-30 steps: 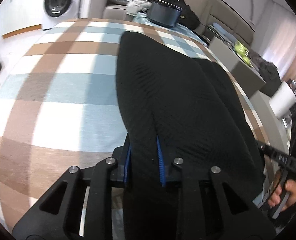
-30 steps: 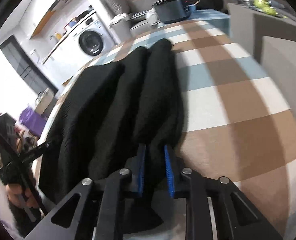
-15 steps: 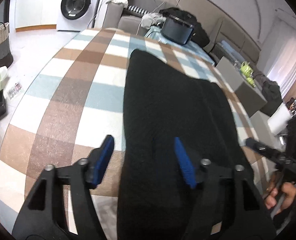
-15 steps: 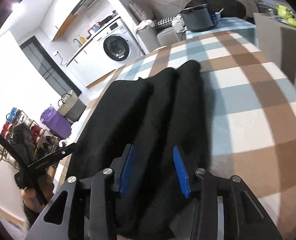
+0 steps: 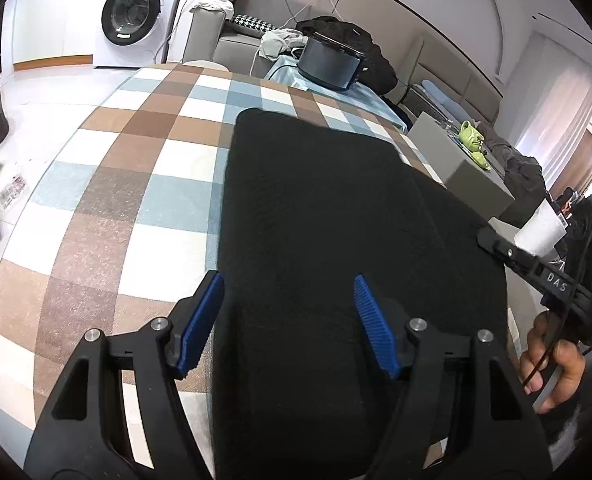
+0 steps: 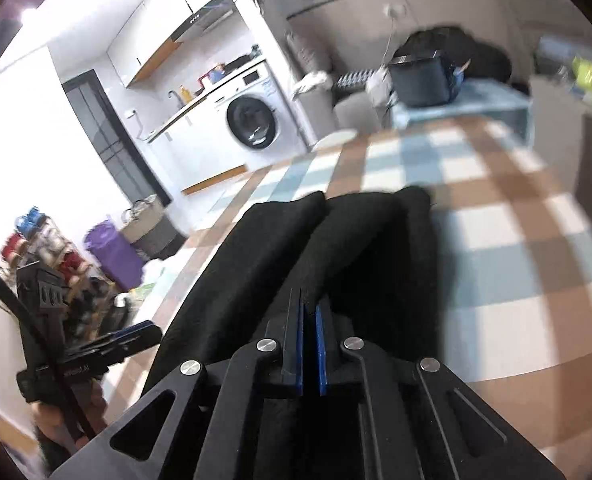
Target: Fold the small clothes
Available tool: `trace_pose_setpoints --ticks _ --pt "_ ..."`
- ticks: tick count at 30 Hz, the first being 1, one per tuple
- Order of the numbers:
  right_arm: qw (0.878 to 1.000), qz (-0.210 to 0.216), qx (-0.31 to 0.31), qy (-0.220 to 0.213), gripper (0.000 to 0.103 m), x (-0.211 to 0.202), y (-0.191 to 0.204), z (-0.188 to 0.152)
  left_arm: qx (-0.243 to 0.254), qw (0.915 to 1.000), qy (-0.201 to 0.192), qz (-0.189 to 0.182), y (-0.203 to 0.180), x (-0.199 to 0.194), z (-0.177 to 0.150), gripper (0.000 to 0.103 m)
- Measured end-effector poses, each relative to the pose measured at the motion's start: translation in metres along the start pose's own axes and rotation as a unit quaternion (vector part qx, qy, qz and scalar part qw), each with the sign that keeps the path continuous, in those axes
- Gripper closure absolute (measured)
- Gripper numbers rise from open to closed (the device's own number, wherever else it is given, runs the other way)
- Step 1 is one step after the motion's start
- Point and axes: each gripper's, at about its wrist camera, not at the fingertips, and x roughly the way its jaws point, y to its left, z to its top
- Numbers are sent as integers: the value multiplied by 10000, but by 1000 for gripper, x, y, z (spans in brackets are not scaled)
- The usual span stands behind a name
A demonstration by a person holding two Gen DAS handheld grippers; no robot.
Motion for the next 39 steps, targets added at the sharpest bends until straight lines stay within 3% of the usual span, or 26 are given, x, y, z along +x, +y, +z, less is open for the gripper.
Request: trace_pose_setpoints --ticks 3,8,10,12,16,19,22,25,30,34,37,39 --pt "9985 -380 303 242 99 8 -25 -13 -4 9999 100 22 0 8 -2 38" --pt "9914 -618 760 864 94 39 -54 -35 -3 9995 294 93 1 20 -7 38" --pt "9921 -705 768 703 81 31 -53 -32 0 9994 303 146 3 21 -8 38" --pt "9933 -767 727 469 77 18 -50 -25 -43 9993 318 167 6 23 -7 38" --pt "9962 -165 730 437 75 11 -35 -8 -94 9993 321 151 10 26 -5 38" --pt "9941 255 748 748 63 41 -21 3 -56 9994 311 172 9 26 -2 38" --pt "9863 318 1019 1257 66 86 -20 8 -31 9996 228 179 9 19 -4 38" --pt "9837 257 803 1588 94 112 -12 13 -73 9995 218 198 11 17 -4 38" --pt "9954 211 463 811 95 56 6 27 -117 9996 210 151 15 13 -3 38" --pt "9927 -386 547 1001 95 58 -6 14 -34 9994 291 207 15 20 -4 38" --pt "9870 -500 828 1282 93 84 -24 3 -30 9989 364 289 17 24 -7 38" --pt "9860 -358 984 1296 91 84 -30 1 -25 9986 398 342 19 26 -10 38"
